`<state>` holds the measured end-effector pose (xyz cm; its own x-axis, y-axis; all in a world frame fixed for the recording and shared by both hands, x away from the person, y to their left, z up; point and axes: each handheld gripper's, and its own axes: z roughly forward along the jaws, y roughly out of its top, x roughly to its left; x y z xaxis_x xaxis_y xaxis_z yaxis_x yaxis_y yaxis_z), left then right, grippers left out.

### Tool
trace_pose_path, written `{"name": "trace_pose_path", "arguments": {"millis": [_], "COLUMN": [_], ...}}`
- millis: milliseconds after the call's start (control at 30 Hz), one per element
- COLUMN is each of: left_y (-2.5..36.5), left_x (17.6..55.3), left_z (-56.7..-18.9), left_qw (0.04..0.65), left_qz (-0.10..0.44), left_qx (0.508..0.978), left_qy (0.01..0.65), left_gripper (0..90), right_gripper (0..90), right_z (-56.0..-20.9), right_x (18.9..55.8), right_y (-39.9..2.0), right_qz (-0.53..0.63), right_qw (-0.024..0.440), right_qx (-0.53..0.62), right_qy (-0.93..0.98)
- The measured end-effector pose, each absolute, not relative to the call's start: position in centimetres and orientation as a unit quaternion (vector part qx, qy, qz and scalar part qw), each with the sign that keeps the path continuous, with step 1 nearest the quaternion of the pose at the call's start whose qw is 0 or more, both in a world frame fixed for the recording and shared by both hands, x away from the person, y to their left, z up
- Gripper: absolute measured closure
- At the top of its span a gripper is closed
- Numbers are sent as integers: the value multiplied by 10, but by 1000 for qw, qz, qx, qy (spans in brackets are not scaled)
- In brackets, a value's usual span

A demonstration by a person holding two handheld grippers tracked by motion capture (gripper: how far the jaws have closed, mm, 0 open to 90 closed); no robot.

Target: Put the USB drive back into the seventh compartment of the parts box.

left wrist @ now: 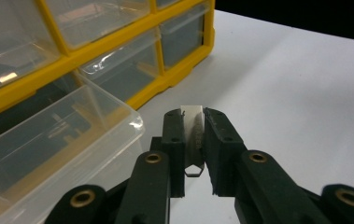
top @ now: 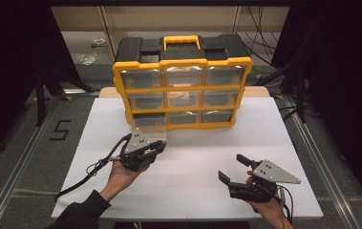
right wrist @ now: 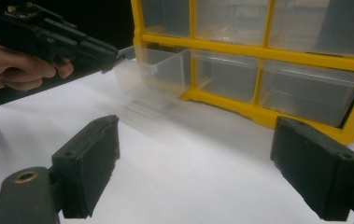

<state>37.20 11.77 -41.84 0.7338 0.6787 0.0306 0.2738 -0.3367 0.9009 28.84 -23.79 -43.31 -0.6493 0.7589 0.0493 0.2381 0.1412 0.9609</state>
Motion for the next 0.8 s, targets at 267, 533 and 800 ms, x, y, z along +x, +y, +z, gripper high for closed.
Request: {"name": "trace_pose_path", "arguments": {"millis": [267, 533, 800], "left_y": [125, 133, 140], "left_x": [380, 391, 402], "left_z": [-411, -403, -397], "left_qw": [501, 505, 504], "left_qz": [219, 231, 240], "left_qx": [777, 767, 758], "left_qy": [310, 321, 338], "left_gripper": [783, 783, 783], "right_gripper": [165, 165, 165], "right_z": [-433, -433, -433], "right_x": [288, 288, 289], "right_y": [-238, -238, -238], "right_qz": [557, 556, 556], "right_qw": [234, 234, 234], "right_qx": [347, 347, 347], "right_qy": [718, 718, 718]}}
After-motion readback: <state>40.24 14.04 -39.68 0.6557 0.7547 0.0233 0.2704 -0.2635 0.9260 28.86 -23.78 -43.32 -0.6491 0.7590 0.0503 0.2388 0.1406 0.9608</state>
